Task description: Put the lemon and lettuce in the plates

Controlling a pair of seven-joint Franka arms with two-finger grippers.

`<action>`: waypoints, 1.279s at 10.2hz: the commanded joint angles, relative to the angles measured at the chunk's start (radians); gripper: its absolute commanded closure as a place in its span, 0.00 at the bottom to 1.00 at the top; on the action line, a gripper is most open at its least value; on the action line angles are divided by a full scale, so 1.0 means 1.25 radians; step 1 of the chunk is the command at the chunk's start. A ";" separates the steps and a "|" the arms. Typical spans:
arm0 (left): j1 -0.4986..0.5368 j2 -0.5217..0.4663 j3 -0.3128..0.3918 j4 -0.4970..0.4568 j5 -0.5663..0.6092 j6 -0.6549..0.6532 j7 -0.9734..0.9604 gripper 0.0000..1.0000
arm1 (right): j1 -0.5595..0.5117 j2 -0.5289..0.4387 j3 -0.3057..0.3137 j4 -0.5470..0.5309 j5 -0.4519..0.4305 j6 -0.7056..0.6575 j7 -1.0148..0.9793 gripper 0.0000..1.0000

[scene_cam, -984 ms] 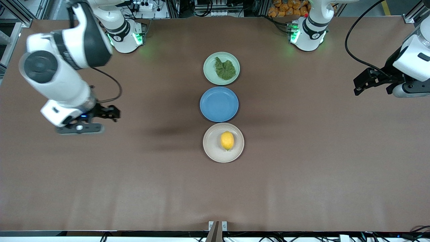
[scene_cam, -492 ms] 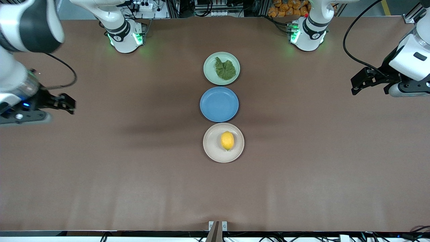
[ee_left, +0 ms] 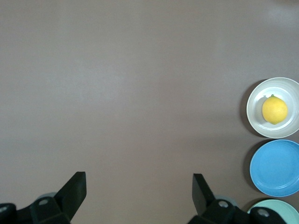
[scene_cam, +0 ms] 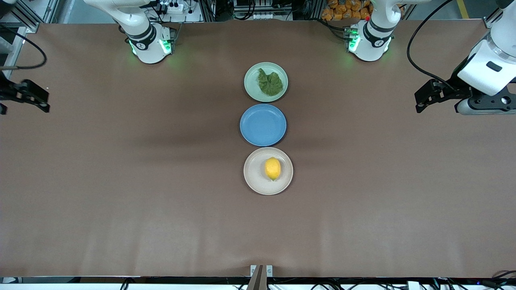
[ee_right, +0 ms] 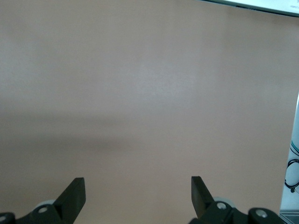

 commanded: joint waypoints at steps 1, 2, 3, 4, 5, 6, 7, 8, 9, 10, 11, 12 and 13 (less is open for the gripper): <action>0.008 -0.005 0.000 0.002 -0.005 0.001 0.007 0.00 | -0.019 -0.002 0.003 0.002 0.025 -0.006 -0.012 0.00; 0.010 -0.007 0.002 0.002 -0.005 0.001 0.011 0.00 | -0.024 -0.002 0.003 -0.011 0.030 -0.003 -0.013 0.00; 0.010 -0.005 0.005 0.002 -0.005 0.001 0.011 0.00 | -0.036 -0.003 0.001 -0.014 0.057 -0.001 -0.014 0.00; 0.012 -0.005 0.006 0.001 -0.005 0.001 0.011 0.00 | -0.041 -0.001 -0.003 -0.013 0.065 0.003 -0.016 0.00; 0.012 -0.005 0.006 0.001 -0.005 0.001 0.012 0.00 | -0.041 -0.002 -0.005 -0.014 0.066 0.014 -0.017 0.00; 0.012 -0.005 0.006 0.002 -0.005 0.001 0.012 0.00 | -0.039 -0.002 -0.005 -0.017 0.066 0.014 -0.015 0.00; 0.012 -0.005 0.006 0.002 -0.005 0.001 0.012 0.00 | -0.039 -0.001 -0.002 -0.024 0.066 0.013 -0.015 0.00; 0.012 -0.005 0.006 0.002 -0.005 0.001 0.012 0.00 | -0.040 0.004 0.001 -0.023 0.066 0.012 -0.015 0.00; 0.012 -0.005 0.007 0.002 -0.005 0.001 0.012 0.00 | -0.034 0.006 0.003 -0.022 0.064 0.010 -0.014 0.00; 0.012 -0.008 0.006 0.002 -0.005 0.000 0.013 0.00 | -0.032 0.008 0.001 -0.021 0.064 0.013 -0.014 0.00; 0.013 -0.009 0.007 0.002 -0.005 -0.004 0.015 0.00 | -0.031 0.006 0.001 -0.021 0.064 0.013 -0.014 0.00; 0.020 -0.009 0.006 0.002 -0.005 -0.005 0.017 0.00 | -0.031 0.006 0.001 -0.021 0.064 0.012 -0.014 0.00; 0.023 -0.009 0.006 0.001 -0.005 -0.006 0.017 0.00 | -0.031 0.006 0.001 -0.021 0.064 0.012 -0.015 0.00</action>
